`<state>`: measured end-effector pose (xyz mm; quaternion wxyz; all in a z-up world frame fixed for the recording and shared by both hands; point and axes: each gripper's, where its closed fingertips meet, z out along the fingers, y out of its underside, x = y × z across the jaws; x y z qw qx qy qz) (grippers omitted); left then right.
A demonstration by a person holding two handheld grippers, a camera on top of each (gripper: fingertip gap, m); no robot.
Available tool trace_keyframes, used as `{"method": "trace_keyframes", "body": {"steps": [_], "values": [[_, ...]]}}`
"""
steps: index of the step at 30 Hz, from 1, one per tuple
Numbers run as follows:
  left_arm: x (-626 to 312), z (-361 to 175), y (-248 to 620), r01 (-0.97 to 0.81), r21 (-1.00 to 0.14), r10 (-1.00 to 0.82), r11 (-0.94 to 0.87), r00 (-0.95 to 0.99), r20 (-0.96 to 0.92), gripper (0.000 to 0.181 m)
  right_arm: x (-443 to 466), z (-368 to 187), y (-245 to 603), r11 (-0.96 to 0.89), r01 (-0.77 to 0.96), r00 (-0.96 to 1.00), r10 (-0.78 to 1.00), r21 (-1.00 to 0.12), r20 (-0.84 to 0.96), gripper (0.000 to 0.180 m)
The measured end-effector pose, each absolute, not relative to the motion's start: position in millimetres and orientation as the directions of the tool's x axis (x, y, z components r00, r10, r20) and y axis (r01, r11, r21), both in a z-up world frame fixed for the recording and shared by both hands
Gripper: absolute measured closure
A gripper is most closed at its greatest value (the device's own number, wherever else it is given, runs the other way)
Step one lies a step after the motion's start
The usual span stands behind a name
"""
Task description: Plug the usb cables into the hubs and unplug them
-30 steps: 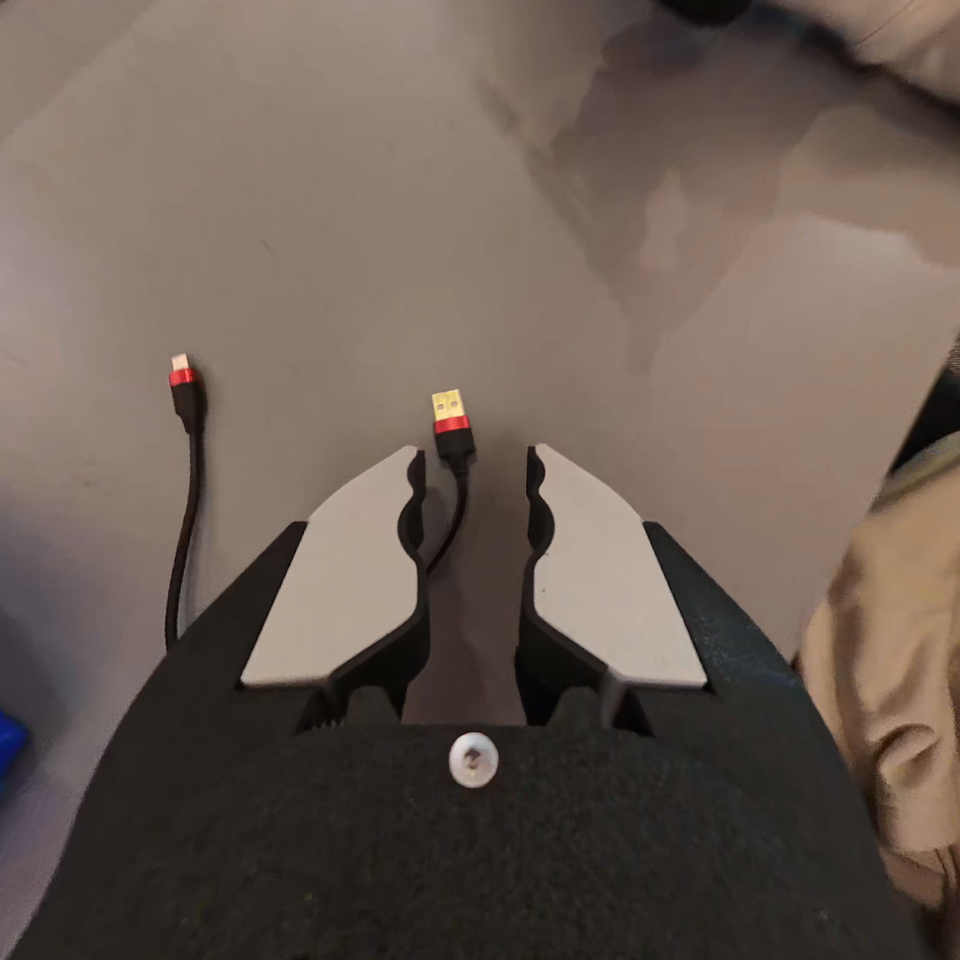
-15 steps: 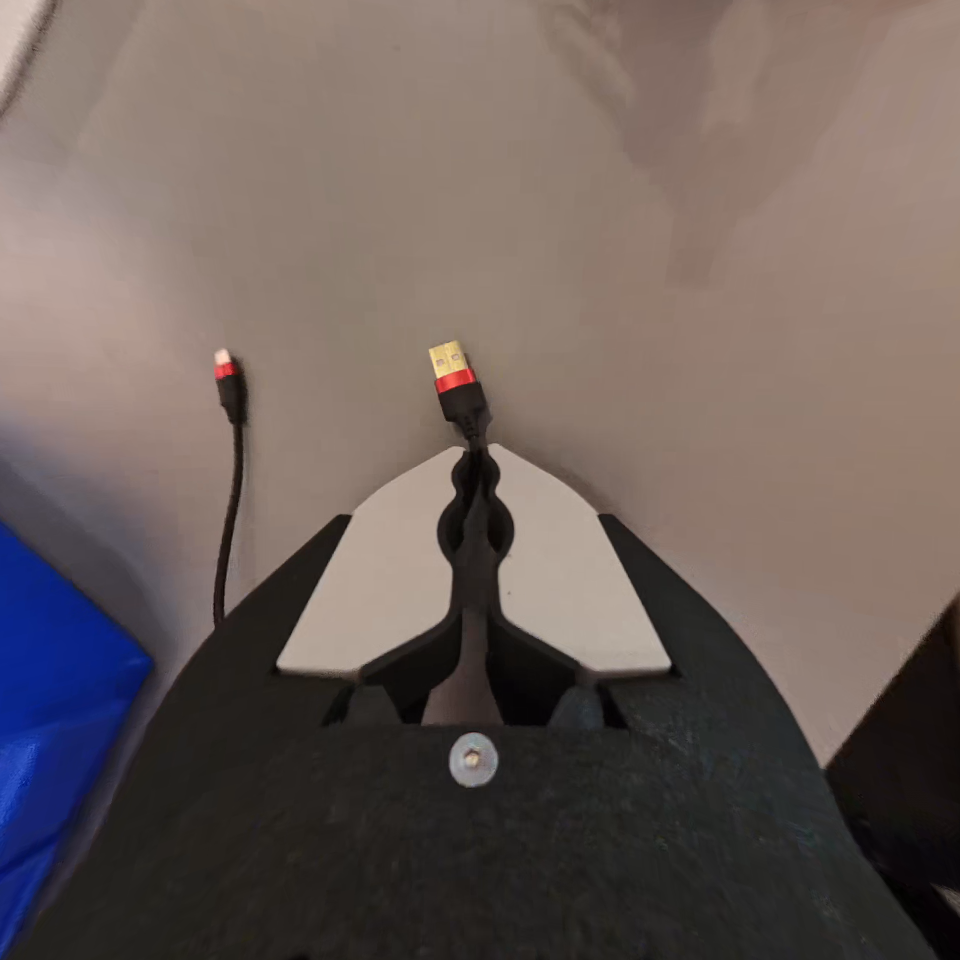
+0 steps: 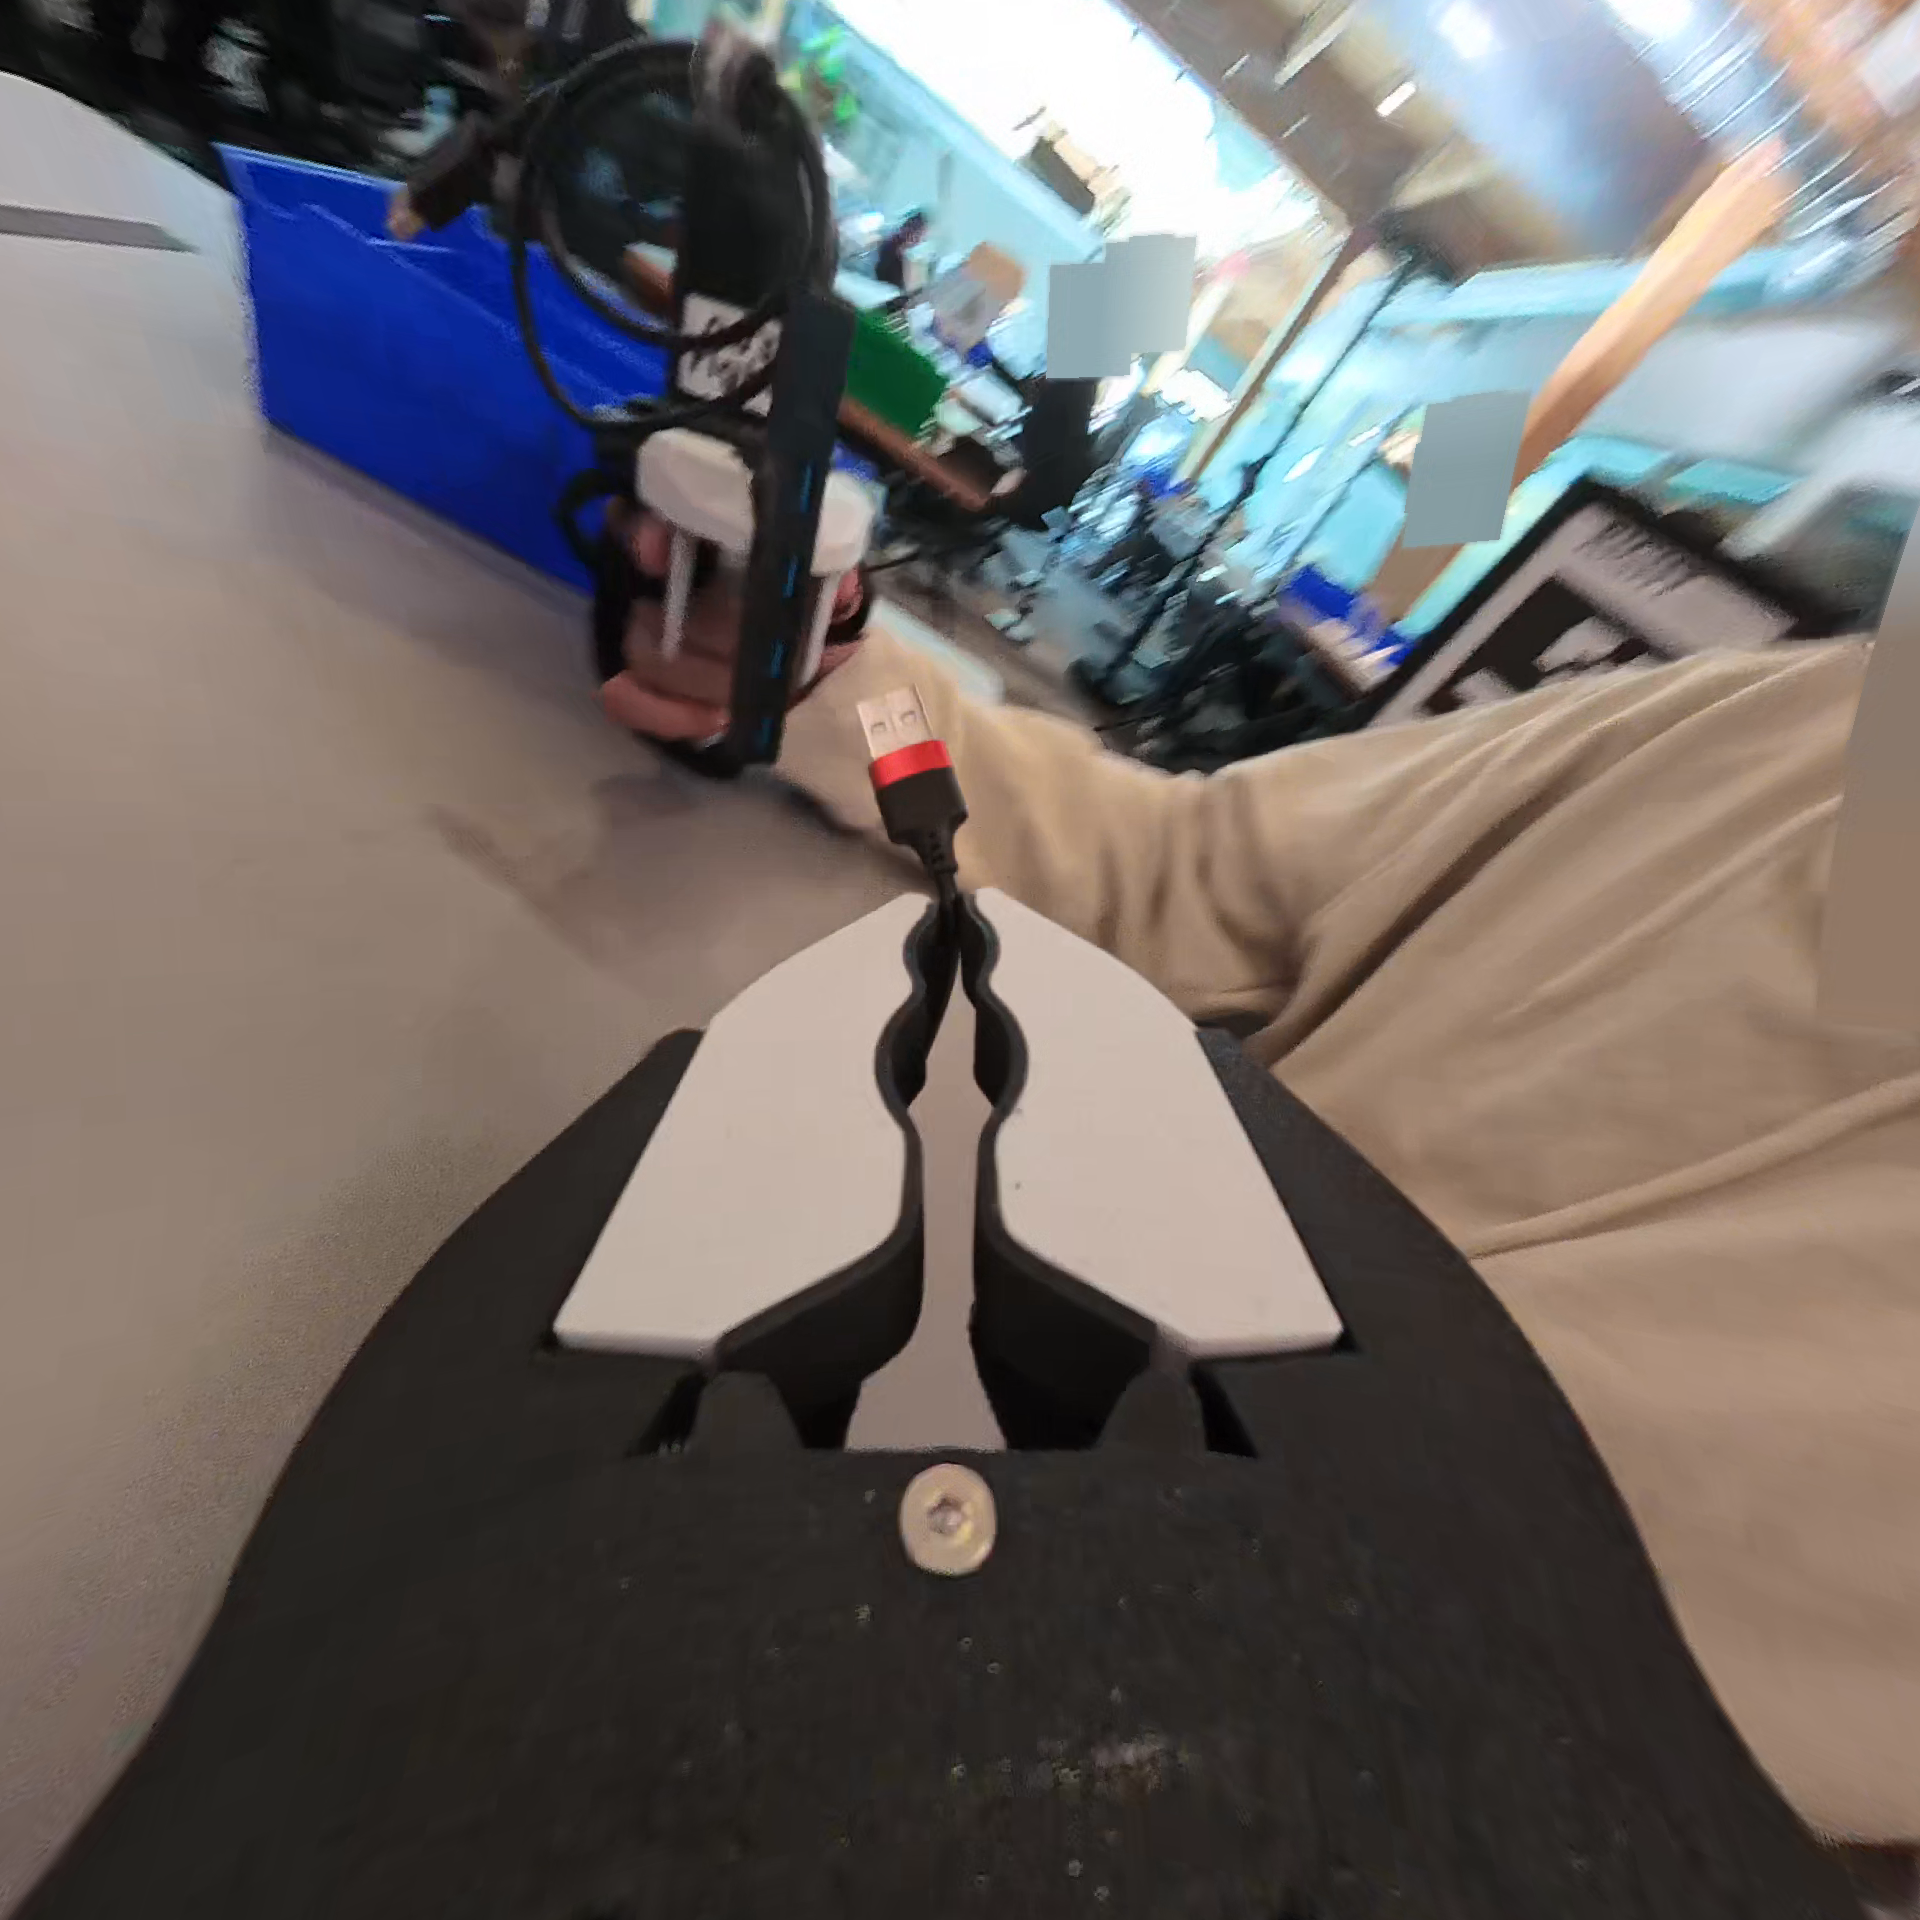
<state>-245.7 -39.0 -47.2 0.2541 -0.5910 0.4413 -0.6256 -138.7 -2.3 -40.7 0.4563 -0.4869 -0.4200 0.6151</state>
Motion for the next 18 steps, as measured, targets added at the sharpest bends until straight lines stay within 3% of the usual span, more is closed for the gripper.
{"method": "trace_keyframes", "body": {"steps": [6,15,18], "values": [[-249.9,-11.2,-20.8,-0.102,-0.710,-0.618,-0.696,-0.419,0.666,0.179,-133.7,-32.5,-5.6,-0.220,-0.173,-0.106,0.973,-0.960,-0.204,0.169],[-252.6,1.7,-28.7,-0.106,-0.781,-0.660,-0.616,-0.472,0.585,0.179,-132.9,-24.8,-11.7,-0.217,-0.191,-0.132,0.972,-0.957,-0.194,0.169],[-246.1,-6.6,-27.1,-0.154,-0.831,-0.745,-0.534,-0.378,0.549,0.178,-135.1,-23.9,-15.0,-0.220,-0.189,-0.147,0.970,-0.957,-0.194,0.169]]}}
